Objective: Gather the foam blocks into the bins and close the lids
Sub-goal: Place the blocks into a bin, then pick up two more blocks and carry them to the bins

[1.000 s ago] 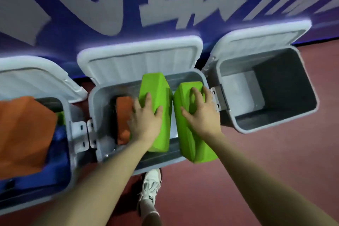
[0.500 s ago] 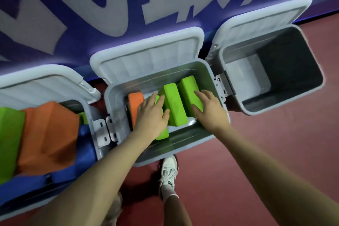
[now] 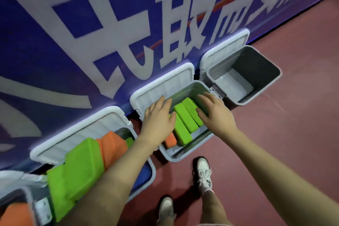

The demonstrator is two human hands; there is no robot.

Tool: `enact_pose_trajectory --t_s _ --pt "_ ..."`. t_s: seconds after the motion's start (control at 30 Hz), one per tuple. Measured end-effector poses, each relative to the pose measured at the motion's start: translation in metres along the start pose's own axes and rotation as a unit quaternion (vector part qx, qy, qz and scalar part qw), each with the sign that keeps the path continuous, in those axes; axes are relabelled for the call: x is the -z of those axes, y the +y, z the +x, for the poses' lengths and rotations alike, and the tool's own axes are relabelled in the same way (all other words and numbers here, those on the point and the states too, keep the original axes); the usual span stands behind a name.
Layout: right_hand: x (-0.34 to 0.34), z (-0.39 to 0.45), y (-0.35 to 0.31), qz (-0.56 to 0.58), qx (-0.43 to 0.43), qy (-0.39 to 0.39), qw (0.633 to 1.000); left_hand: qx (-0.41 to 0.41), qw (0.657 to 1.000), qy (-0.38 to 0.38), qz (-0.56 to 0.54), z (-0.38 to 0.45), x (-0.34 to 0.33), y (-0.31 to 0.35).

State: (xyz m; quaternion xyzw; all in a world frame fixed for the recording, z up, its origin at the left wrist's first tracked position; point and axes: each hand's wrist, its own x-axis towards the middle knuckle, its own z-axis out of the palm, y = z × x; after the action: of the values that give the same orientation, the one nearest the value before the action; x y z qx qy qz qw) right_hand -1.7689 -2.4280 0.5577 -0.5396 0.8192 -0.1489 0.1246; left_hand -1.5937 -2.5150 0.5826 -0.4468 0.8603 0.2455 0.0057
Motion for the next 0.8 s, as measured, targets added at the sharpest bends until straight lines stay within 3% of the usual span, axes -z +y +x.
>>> enact_pose_trajectory --t_s 0.17,0.47,0.63,0.8 --pt "0.041 -0.091 -0.018 0.011 -0.043 0.053 0.998 -0.076 0.997 -0.006 0.031 -0.062 0.025 0.027" --pt "0.079 -0.239 0.022 -0.015 -0.196 0.071 0.978 -0.245 0.964 -0.084 0.065 -0.13 -0.006 0.12" --pt "0.101 -0.333 0.052 0.0 -0.302 0.117 0.946 -0.354 0.922 -0.119 0.103 -0.172 -0.043 0.198" --pt "0.104 -0.47 0.087 0.014 -0.415 0.154 0.897 -0.471 0.852 -0.171 0.15 -0.247 -0.104 0.285"
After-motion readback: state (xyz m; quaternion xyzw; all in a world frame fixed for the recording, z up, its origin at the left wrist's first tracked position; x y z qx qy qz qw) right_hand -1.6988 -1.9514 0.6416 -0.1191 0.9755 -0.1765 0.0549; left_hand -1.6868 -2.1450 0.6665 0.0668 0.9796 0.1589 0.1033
